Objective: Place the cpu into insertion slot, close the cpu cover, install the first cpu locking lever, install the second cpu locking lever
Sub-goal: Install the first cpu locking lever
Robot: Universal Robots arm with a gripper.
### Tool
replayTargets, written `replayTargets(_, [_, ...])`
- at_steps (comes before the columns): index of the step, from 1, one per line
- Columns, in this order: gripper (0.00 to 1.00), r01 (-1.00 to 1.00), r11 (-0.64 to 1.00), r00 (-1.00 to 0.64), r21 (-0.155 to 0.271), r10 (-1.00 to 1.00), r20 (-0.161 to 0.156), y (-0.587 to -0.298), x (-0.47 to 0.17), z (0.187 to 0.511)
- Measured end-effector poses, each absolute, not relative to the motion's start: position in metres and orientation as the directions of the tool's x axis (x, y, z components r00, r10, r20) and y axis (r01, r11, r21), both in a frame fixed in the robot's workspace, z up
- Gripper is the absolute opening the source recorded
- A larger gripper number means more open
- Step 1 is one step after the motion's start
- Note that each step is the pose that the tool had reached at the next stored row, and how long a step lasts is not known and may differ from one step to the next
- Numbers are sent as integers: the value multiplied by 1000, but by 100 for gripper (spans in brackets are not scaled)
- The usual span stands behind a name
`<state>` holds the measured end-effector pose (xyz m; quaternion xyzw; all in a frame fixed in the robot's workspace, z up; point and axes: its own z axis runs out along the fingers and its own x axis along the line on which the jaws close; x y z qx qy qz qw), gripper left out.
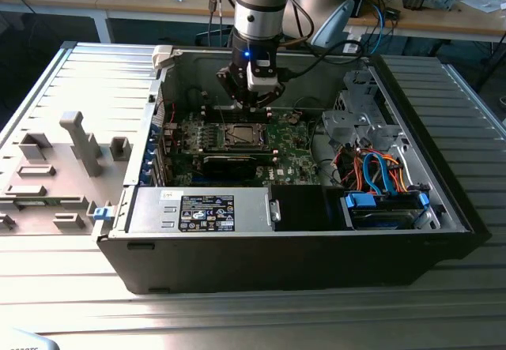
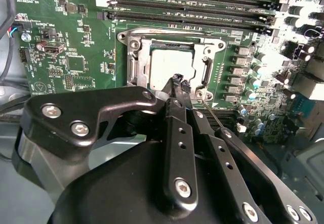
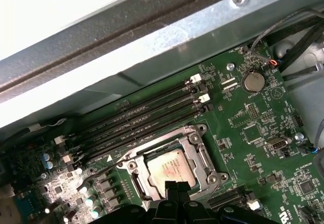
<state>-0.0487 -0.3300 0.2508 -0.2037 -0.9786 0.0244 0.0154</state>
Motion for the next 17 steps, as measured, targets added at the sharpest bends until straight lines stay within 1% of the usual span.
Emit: replayTargets(17, [11, 351, 935, -936, -54, 353, 20, -330, -49, 251])
